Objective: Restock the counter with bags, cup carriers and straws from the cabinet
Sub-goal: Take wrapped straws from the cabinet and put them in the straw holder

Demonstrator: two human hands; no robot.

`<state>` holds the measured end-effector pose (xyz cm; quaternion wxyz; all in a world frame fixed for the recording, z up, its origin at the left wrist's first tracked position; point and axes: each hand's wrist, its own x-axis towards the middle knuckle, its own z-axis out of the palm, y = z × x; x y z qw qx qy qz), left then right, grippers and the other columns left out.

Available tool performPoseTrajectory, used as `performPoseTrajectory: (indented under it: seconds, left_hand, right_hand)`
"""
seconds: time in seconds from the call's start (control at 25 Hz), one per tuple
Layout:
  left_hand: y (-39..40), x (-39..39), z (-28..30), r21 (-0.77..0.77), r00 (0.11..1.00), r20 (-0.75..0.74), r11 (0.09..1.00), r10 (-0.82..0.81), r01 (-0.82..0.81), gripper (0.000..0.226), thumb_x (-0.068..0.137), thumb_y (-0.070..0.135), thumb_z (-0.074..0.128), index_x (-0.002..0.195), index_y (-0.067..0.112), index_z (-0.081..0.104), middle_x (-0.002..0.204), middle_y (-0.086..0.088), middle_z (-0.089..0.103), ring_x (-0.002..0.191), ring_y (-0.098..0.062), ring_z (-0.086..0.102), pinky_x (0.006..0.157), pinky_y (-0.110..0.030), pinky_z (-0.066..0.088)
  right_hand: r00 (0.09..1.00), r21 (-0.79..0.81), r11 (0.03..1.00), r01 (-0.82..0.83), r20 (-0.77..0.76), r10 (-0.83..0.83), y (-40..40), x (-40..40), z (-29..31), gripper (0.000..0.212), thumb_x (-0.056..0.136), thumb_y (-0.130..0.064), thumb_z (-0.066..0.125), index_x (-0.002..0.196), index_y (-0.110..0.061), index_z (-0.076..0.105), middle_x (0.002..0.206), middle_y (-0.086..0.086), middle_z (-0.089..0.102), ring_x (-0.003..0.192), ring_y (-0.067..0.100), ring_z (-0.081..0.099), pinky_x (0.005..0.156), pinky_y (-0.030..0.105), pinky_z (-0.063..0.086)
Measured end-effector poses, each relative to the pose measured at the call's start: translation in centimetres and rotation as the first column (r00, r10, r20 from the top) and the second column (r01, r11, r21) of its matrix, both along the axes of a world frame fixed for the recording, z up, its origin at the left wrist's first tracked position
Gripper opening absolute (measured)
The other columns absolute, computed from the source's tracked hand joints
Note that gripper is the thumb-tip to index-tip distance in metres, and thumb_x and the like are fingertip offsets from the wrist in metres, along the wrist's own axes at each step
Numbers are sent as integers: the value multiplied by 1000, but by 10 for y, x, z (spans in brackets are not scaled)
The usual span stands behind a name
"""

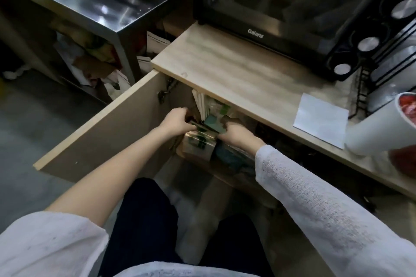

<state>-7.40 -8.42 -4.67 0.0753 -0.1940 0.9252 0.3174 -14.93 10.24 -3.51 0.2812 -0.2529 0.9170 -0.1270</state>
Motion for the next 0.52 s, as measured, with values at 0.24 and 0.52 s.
performPoseTrajectory:
  seconds: [0.24,0.52]
  left_hand:
    - [-19,-43,-104,66,987,-149,996,64,-55,37,83,23,70,116,6,64,113,-11,65,104,-26,63,81,-25,50]
    - [-17,-80,-172,126,952,-293,991,83,-48,43,79,19,75,118,6,63,115,-11,68,109,-23,63,88,-27,49]
  right_hand:
    - [993,-141,988,62,-94,-76,-35,-26,-129,51,90,-25,65,135,-12,45,135,11,53,122,27,53,98,33,46]
    - [978,-373,925,79,-151,-144,-51,-58,-210,55,76,-40,72,124,-18,56,118,6,66,110,25,61,94,42,50]
